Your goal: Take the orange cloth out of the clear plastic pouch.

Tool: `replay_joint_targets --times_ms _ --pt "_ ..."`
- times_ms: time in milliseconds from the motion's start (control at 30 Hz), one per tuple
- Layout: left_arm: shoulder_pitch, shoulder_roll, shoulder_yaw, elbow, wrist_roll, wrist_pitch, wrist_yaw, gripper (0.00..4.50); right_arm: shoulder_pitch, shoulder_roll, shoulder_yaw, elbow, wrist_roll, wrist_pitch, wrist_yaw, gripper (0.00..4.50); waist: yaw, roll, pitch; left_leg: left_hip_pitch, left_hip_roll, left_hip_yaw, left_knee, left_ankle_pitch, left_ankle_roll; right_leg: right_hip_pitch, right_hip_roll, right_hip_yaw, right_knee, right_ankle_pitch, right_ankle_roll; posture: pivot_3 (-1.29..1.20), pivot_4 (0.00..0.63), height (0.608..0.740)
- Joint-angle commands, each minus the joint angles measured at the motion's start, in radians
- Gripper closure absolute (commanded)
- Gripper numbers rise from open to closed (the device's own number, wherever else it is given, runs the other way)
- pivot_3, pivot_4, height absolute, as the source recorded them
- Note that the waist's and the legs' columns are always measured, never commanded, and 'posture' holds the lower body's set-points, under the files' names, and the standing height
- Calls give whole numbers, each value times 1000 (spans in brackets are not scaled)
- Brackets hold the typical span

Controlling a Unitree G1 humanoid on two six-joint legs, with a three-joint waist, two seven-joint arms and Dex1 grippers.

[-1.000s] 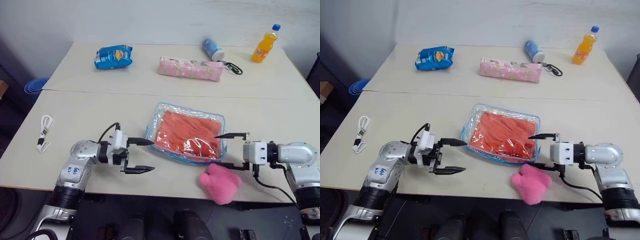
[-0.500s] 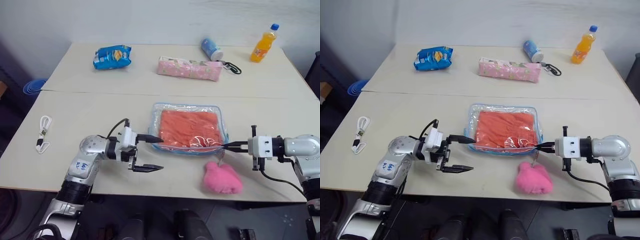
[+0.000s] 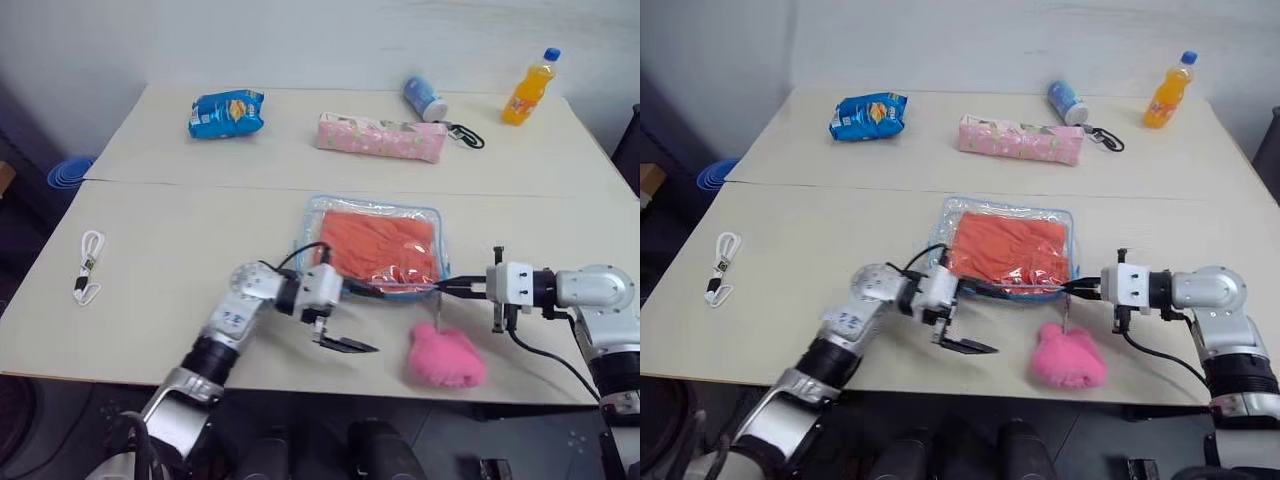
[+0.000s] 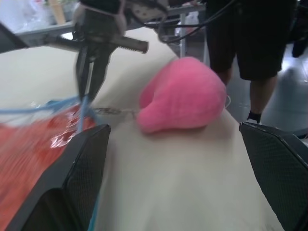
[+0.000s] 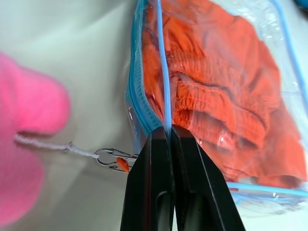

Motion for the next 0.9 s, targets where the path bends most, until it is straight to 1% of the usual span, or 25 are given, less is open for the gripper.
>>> replay_joint_targets --times_ms 33,267,433,500,533,667,733,900 --pt "-55 -94 -63 78 82 -43 70 0 -10 -1 2 -19 0 10 -15 4471 1 0 0 0 0 0 0 0 0 0 0 0 0 0 0 0 150 740" --pt "-94 -243 -141 196 175 -69 147 0 7 -11 13 -8 -8 -10 -21 4471 0 -1 0 0 0 1 0 0 0 0 0 1 0 0 0 0 150 740" --pt "-108 -290 -165 269 245 -80 225 0 28 -17 9 -7 -5 -17 -25 4471 1 -1 0 0 0 1 0 0 0 0 0 1 0 0 0 0 150 740" --pt "-95 -283 -179 260 246 -68 197 392 35 -19 6 -8 -2 -19 -27 4500 1 -1 0 0 0 1 0 0 0 0 0 1 0 0 0 0 150 740" --pt "-82 -274 -188 242 232 -39 158 635 37 -21 5 -5 -1 -20 -27 4500 1 -1 0 0 0 1 0 0 0 0 0 1 0 0 0 0 150 740" --pt "-72 -251 -172 227 245 -31 178 1820 41 -28 -2 4 2 -26 -28 4500 1 -1 0 0 0 1 0 0 0 0 0 1 0 0 0 0 150 740" --pt "-66 -234 -164 215 235 -19 167 2455 46 -32 -5 10 4 -31 -26 4500 1 -1 0 0 0 0 0 0 0 0 0 1 0 0 0 0 150 740" --pt "-43 -175 -118 155 188 15 149 3816 53 -44 -7 30 2 -56 -21 4500 -1 -1 0 0 0 0 0 0 0 0 0 1 0 0 0 0 150 740"
